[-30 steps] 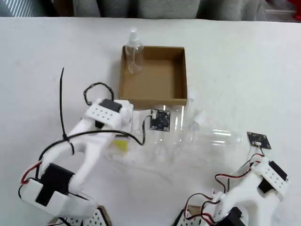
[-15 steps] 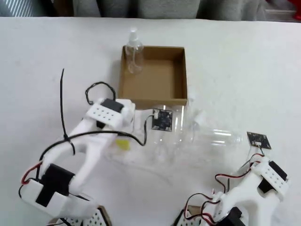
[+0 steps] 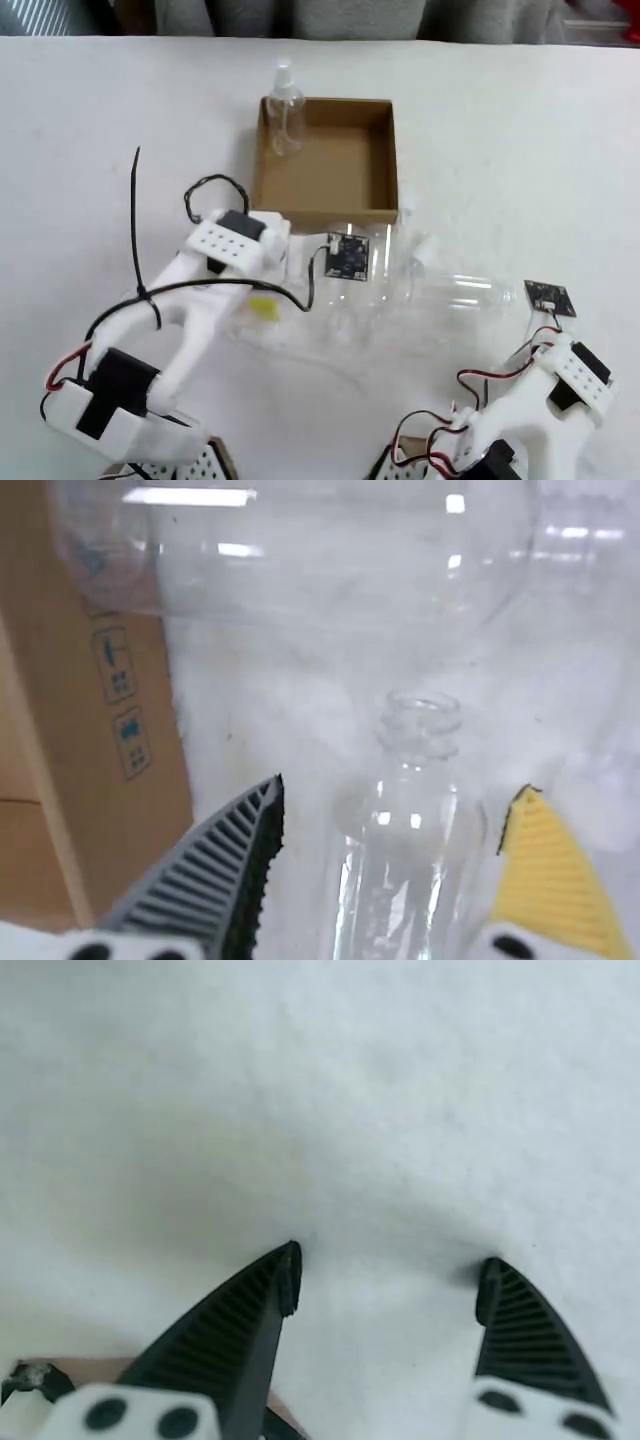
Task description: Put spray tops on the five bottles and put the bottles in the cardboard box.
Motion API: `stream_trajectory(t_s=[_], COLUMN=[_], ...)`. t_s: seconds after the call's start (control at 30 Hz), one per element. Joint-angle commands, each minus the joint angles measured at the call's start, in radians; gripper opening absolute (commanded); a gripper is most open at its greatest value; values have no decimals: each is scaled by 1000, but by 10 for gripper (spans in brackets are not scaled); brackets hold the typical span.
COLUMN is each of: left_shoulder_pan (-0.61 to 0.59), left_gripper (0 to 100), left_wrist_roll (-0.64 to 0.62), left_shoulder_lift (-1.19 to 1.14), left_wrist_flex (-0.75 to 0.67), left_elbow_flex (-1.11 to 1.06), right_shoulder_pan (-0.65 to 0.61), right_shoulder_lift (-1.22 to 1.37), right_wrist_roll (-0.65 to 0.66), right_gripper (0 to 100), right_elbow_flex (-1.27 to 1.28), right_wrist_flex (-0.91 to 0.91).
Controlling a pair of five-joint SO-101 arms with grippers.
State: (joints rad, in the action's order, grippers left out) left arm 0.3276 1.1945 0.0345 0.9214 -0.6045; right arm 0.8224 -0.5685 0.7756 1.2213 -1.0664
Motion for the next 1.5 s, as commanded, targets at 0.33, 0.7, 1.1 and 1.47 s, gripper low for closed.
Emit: stream_trajectory(t_s=[0.33, 0.7, 1.1, 1.47], left_shoulder_pan=[13, -42, -48, -42], left_gripper=[347, 347, 347, 170], left_wrist_roll=[-12, -6, -12, -5], left_shoulder_lift=[50, 48, -156, -162], left_wrist_flex=[-43, -83, -11, 3], left_elbow_flex=[-25, -26, 132, 130], right_shoulder_pan=[5, 7, 7, 7], right_shoulder_lift=[7, 7, 7, 7], right_wrist_roll=[23, 23, 23, 23], right_gripper=[262, 262, 262, 262], right_elbow_flex=[15, 15, 15, 15], right_wrist_flex=[38, 38, 38, 38])
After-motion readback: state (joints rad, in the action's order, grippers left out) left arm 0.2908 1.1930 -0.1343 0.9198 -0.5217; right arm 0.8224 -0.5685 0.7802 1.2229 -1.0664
